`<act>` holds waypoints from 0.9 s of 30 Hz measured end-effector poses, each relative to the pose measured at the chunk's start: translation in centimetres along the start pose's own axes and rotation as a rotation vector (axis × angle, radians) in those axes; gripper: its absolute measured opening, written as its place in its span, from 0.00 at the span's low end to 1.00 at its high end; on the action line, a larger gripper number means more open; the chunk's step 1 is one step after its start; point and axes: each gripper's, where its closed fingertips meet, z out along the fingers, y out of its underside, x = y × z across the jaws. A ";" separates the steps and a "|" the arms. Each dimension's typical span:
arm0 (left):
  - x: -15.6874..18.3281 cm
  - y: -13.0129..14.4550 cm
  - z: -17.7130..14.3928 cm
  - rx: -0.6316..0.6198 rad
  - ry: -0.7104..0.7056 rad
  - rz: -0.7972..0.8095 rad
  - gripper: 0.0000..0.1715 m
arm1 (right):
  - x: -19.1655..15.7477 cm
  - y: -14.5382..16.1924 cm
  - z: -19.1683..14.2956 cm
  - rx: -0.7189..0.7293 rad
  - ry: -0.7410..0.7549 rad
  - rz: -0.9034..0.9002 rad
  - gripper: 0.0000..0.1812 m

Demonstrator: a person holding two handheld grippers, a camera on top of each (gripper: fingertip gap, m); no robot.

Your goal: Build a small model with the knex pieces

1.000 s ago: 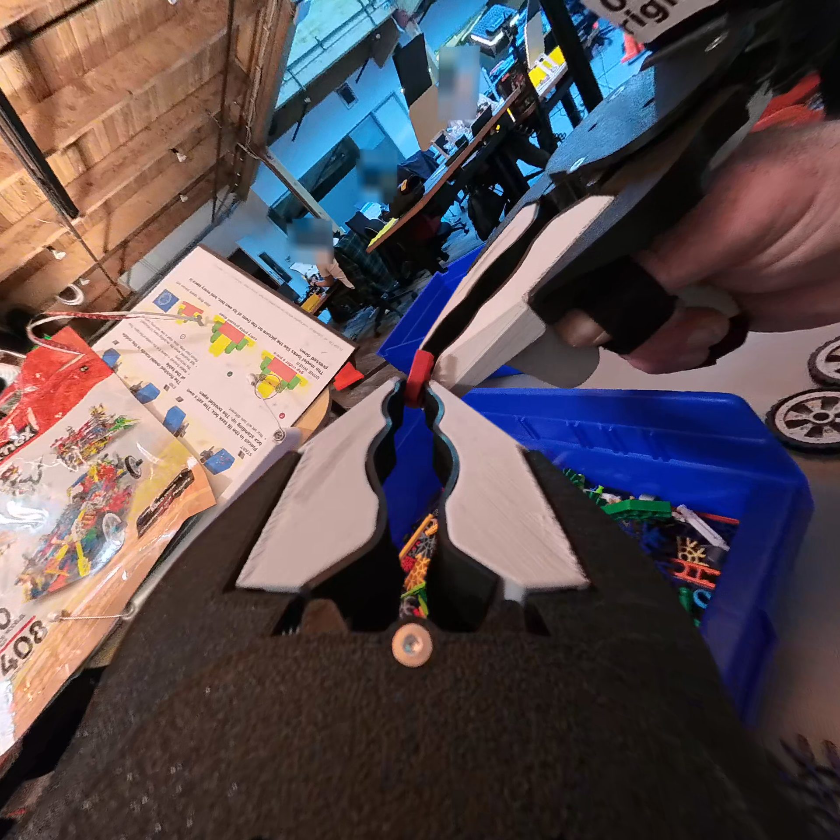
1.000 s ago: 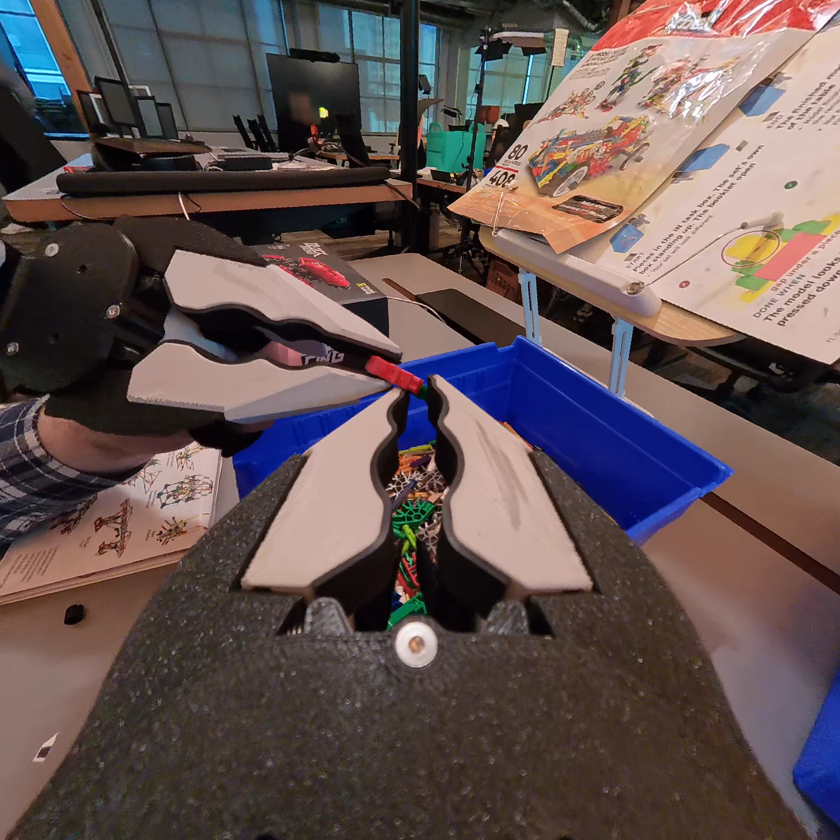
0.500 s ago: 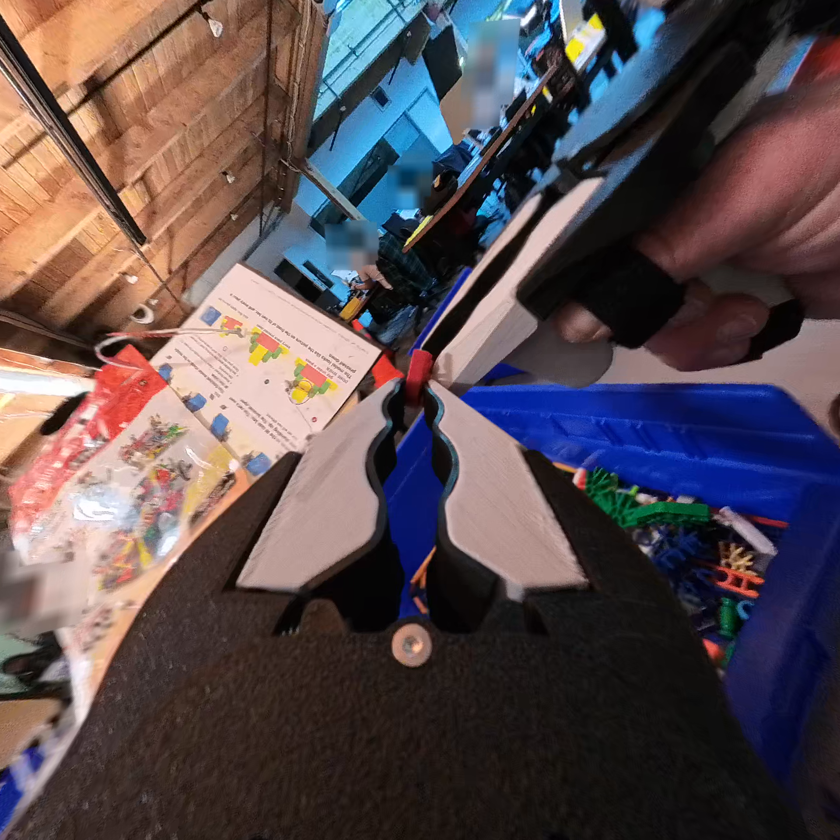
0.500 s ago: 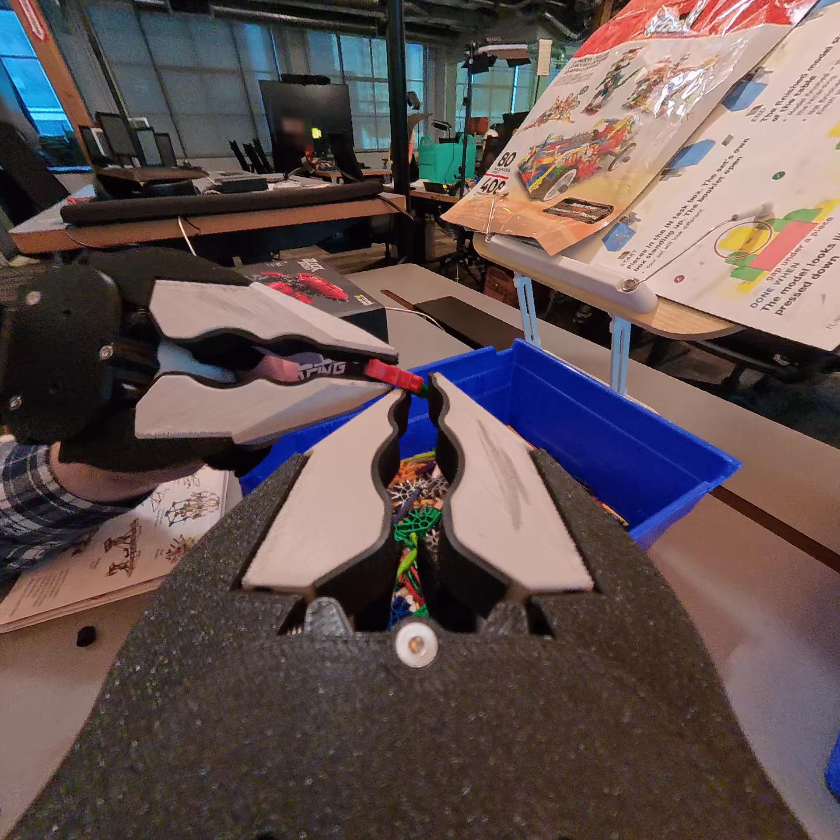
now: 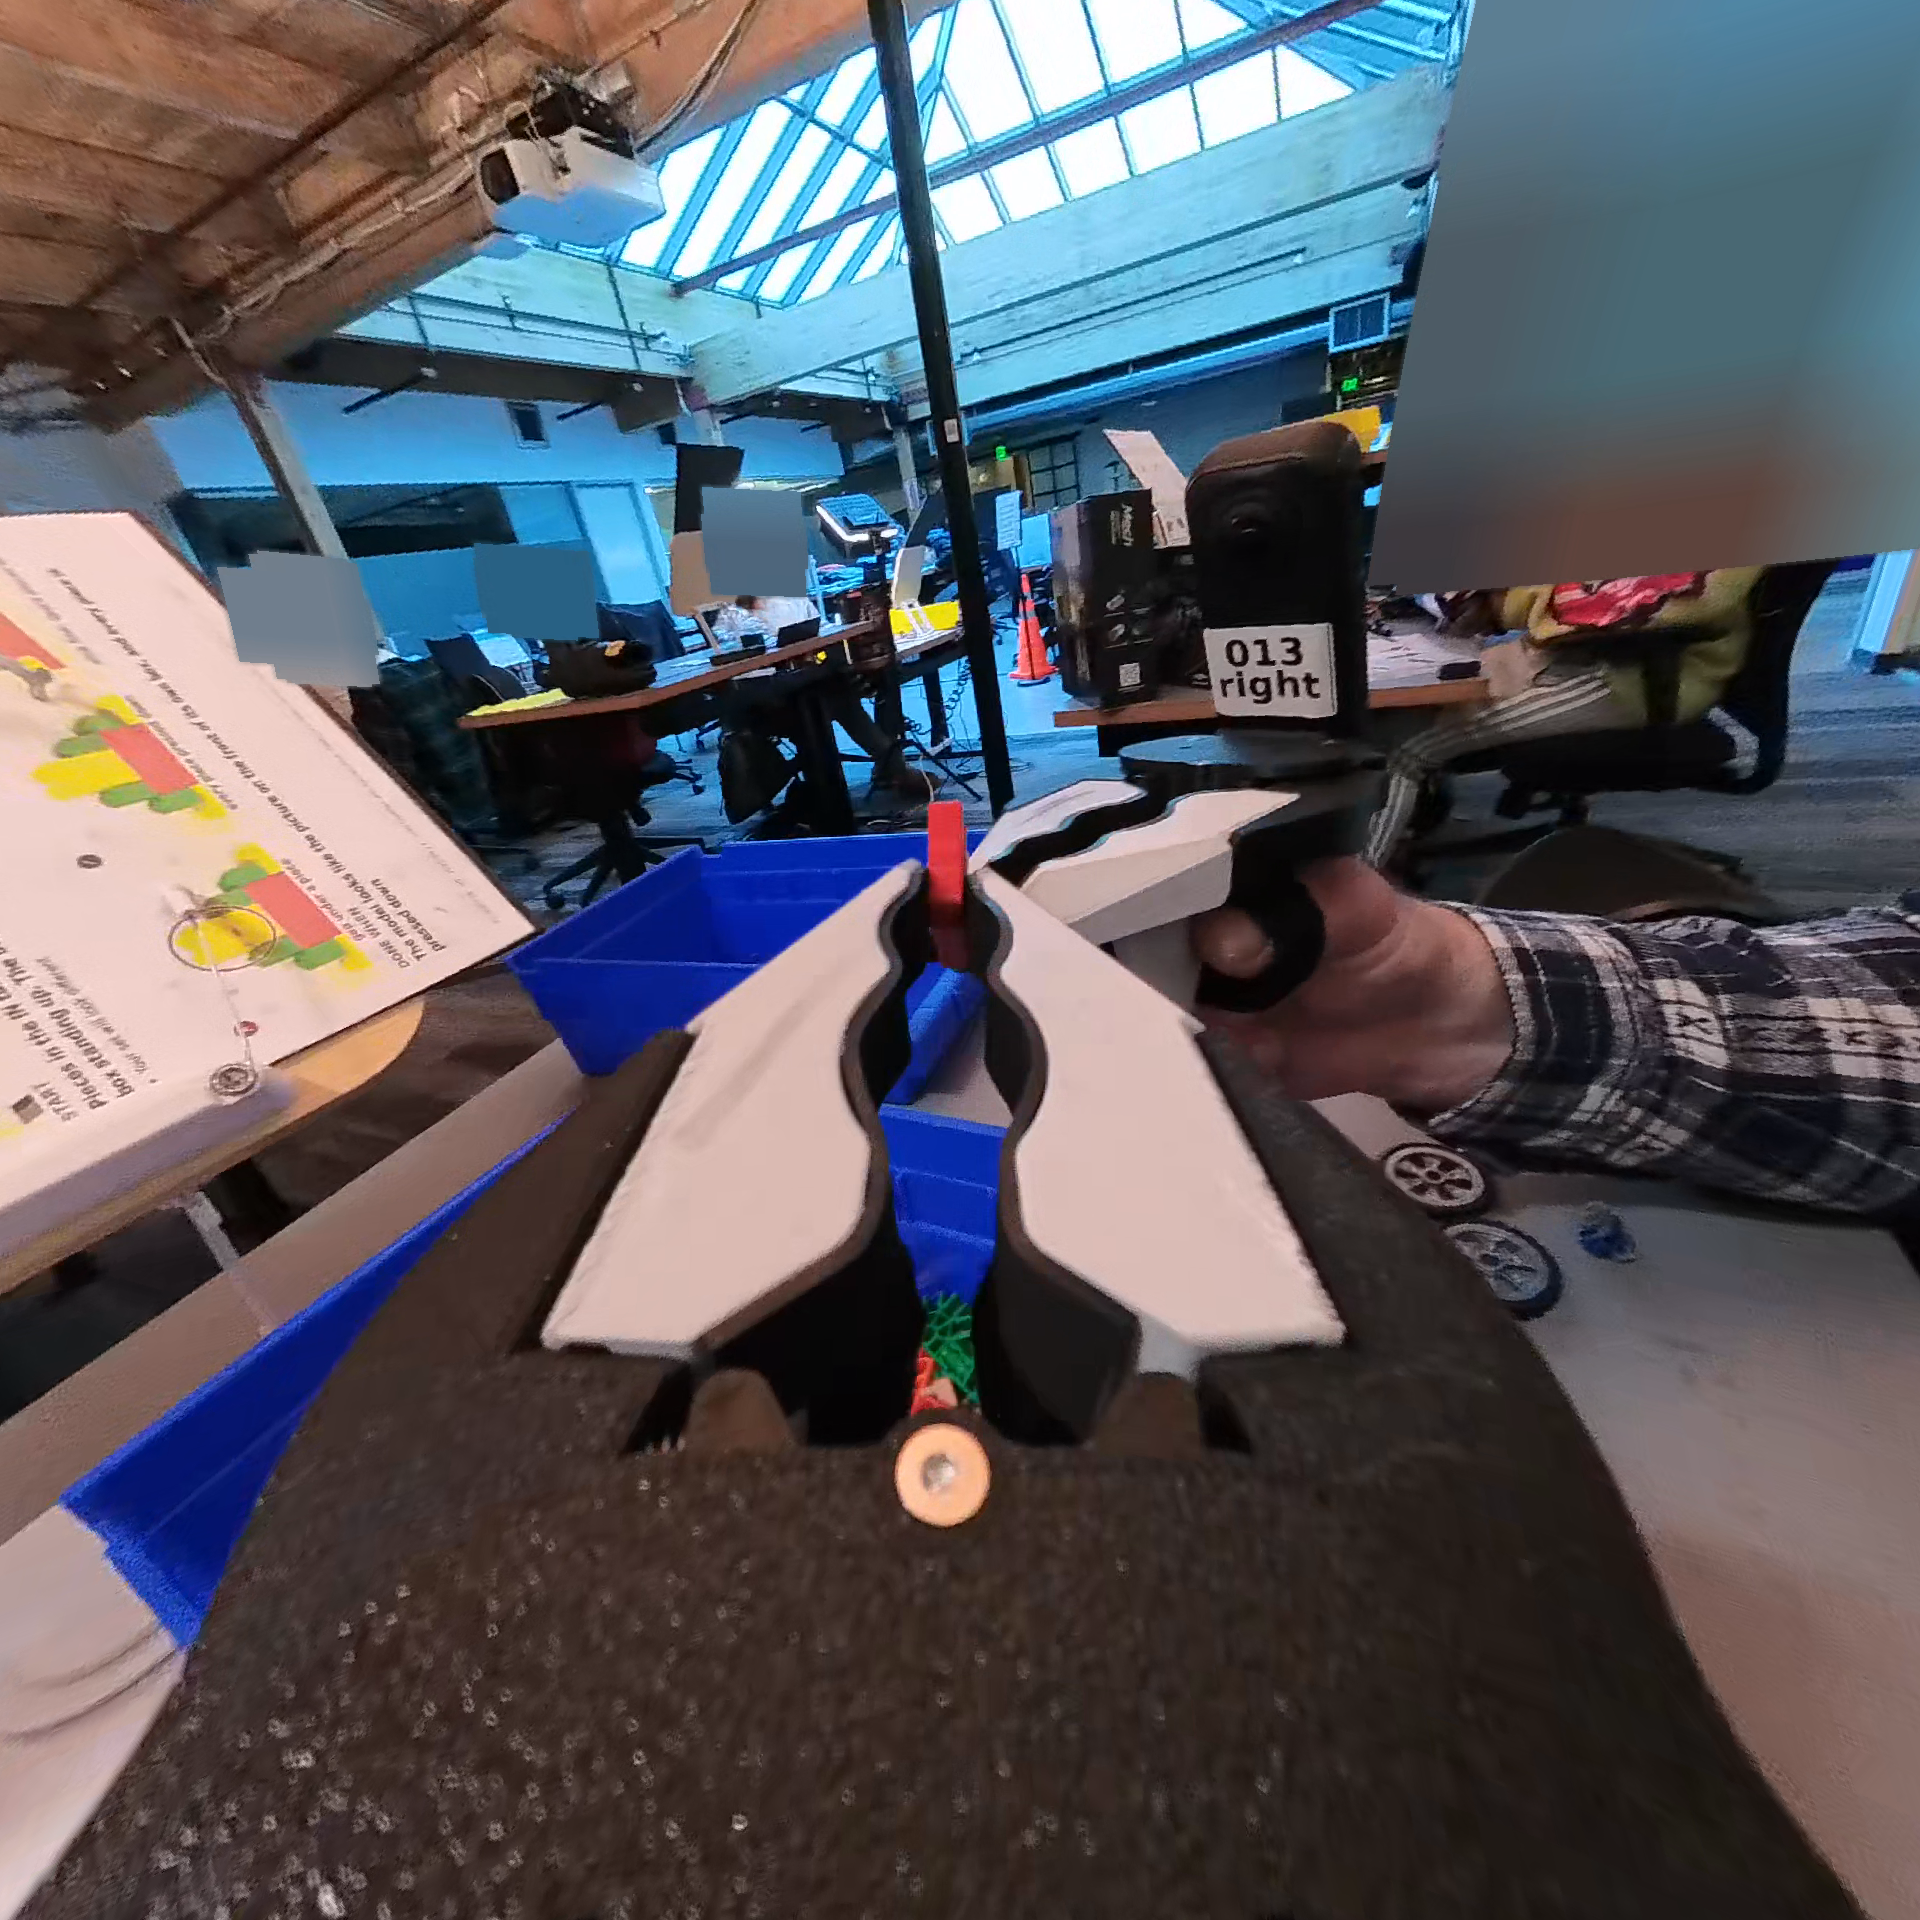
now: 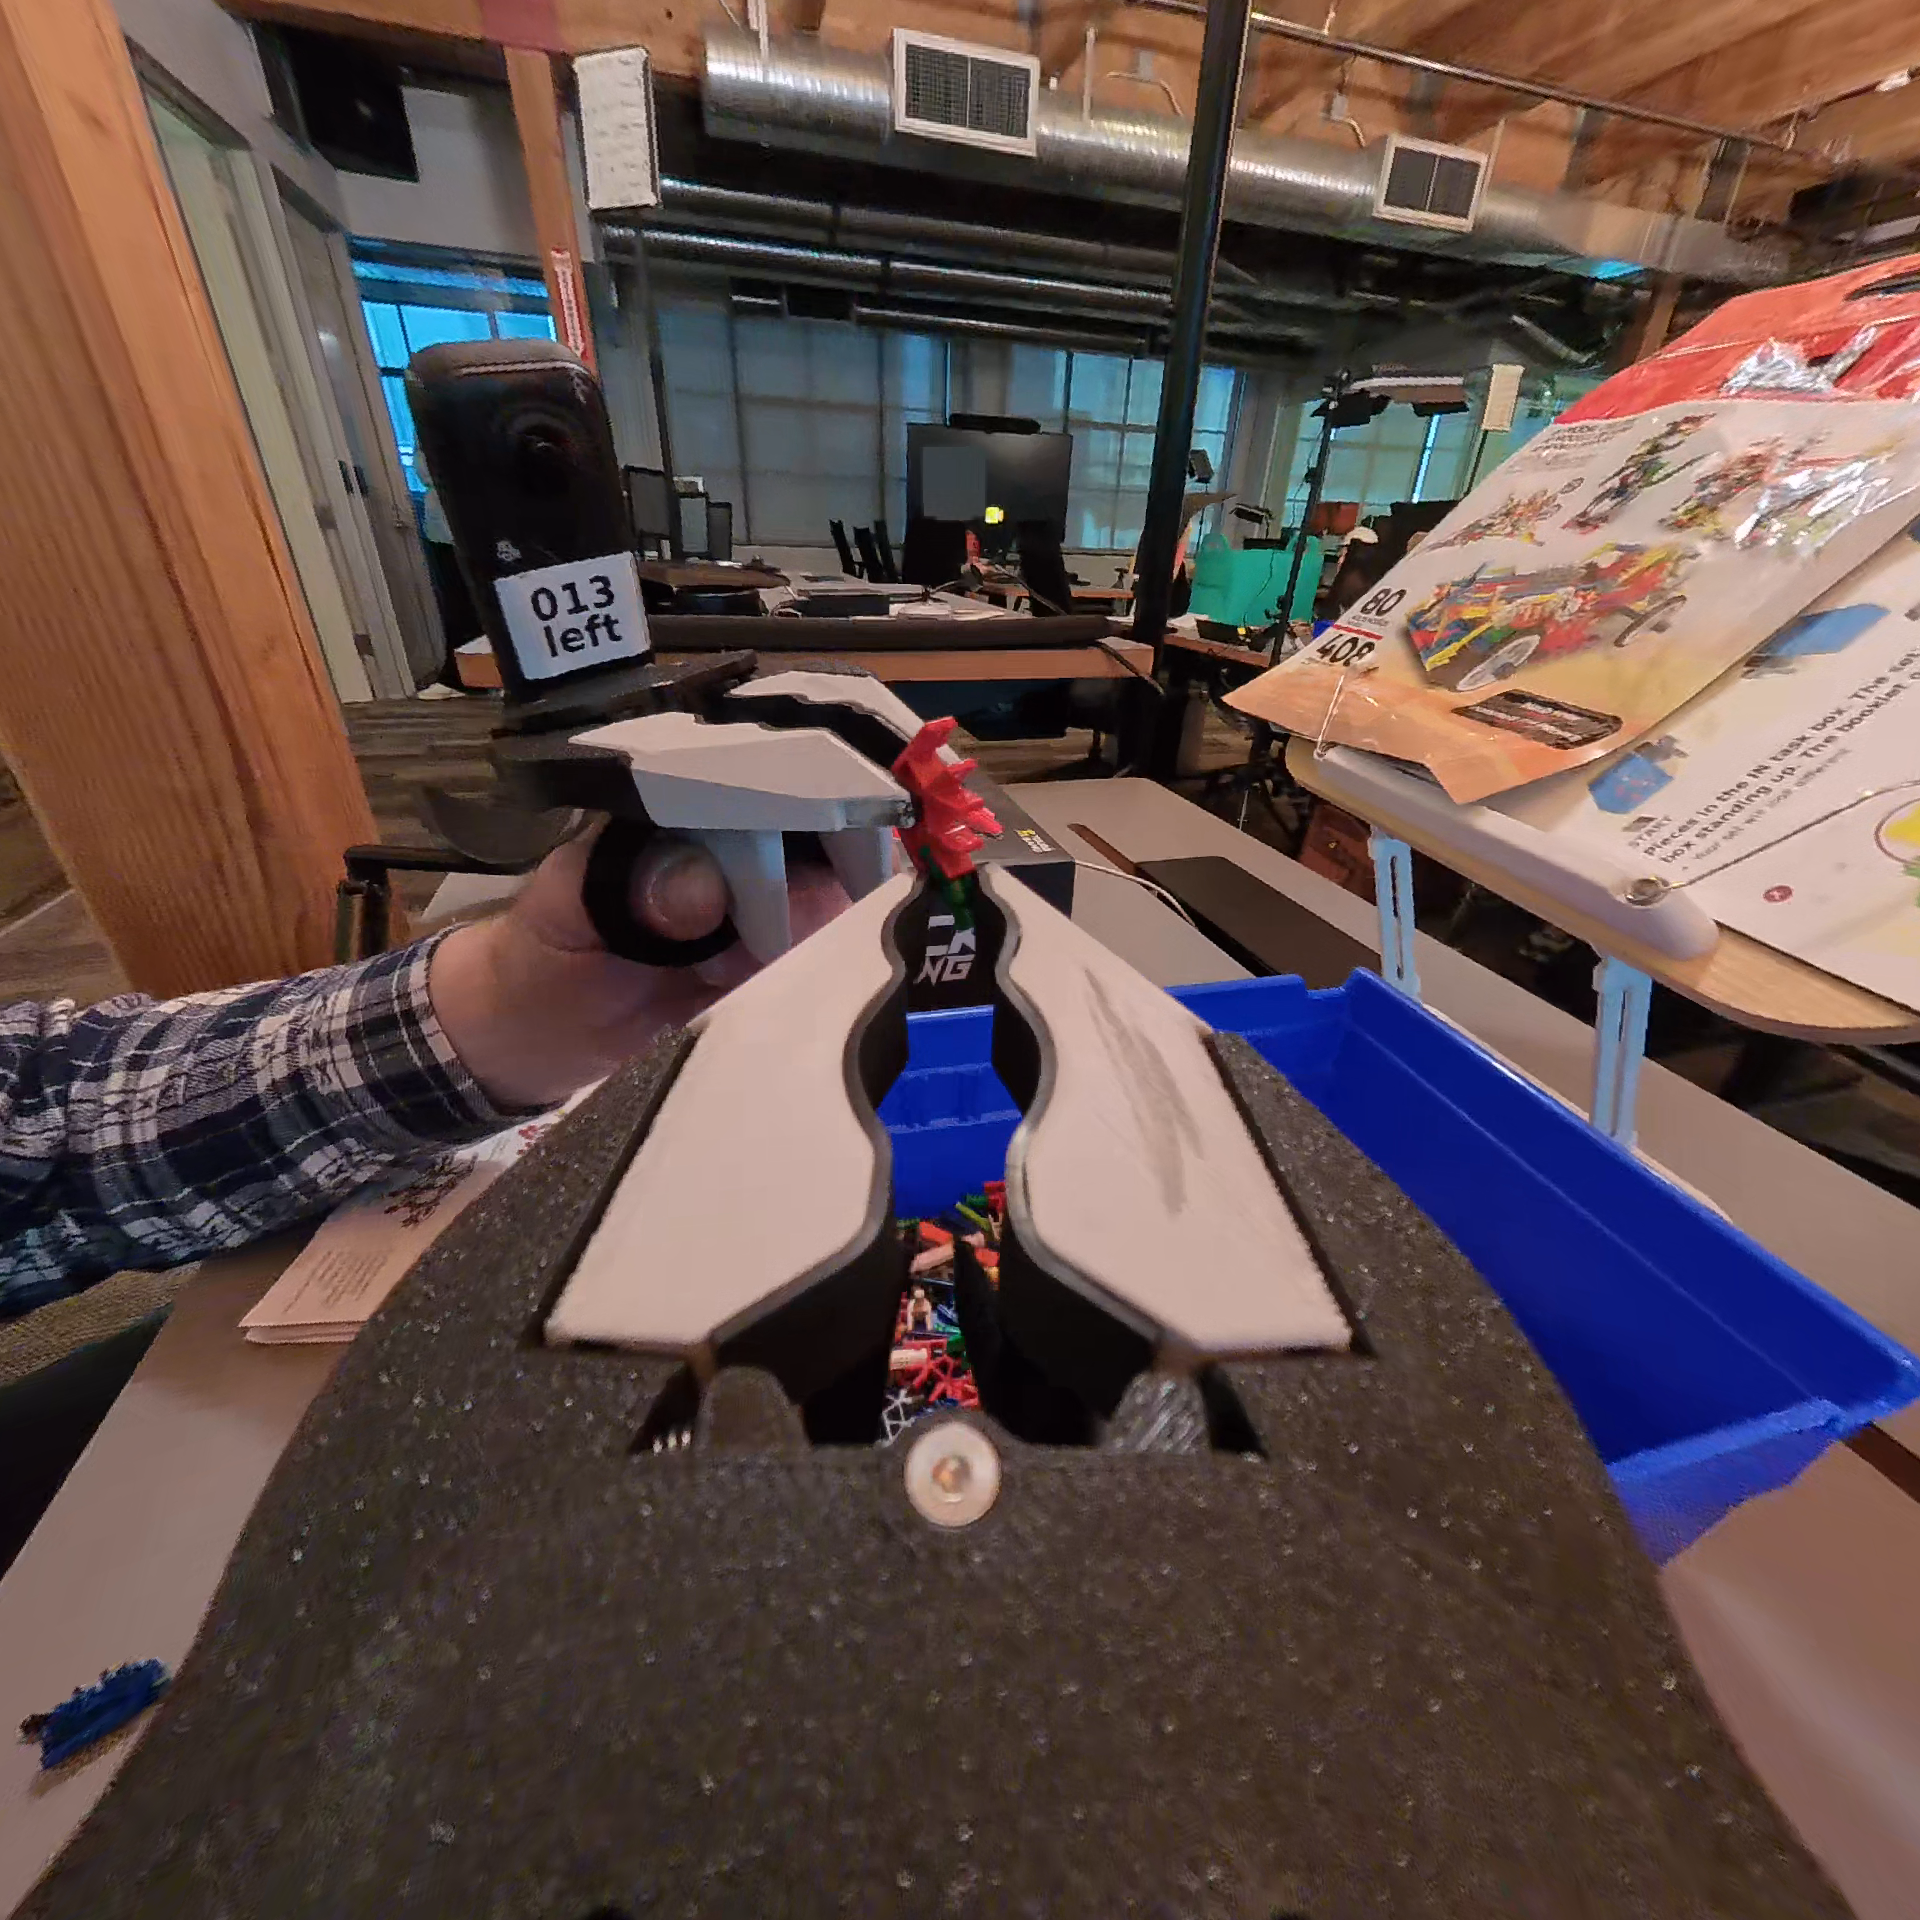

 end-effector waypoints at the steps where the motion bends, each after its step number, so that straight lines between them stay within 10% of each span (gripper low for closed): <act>1: 0.1 0.0 -0.1 0.006 0.020 -0.021 0.02 | -0.1 0.0 0.0 0.001 -0.010 0.006 0.03; 6: 0.0 0.1 -0.2 0.025 0.060 -0.100 0.02 | -0.1 0.1 0.0 -0.004 -0.020 0.032 0.03; 12: -0.9 1.9 0.2 -0.149 -0.164 0.299 0.03 | 1.2 1.3 0.2 -0.061 0.037 0.091 0.03; 27: -1.9 3.7 0.9 -0.288 -0.431 0.652 0.02 | 2.8 2.7 0.2 -0.128 0.162 0.104 0.02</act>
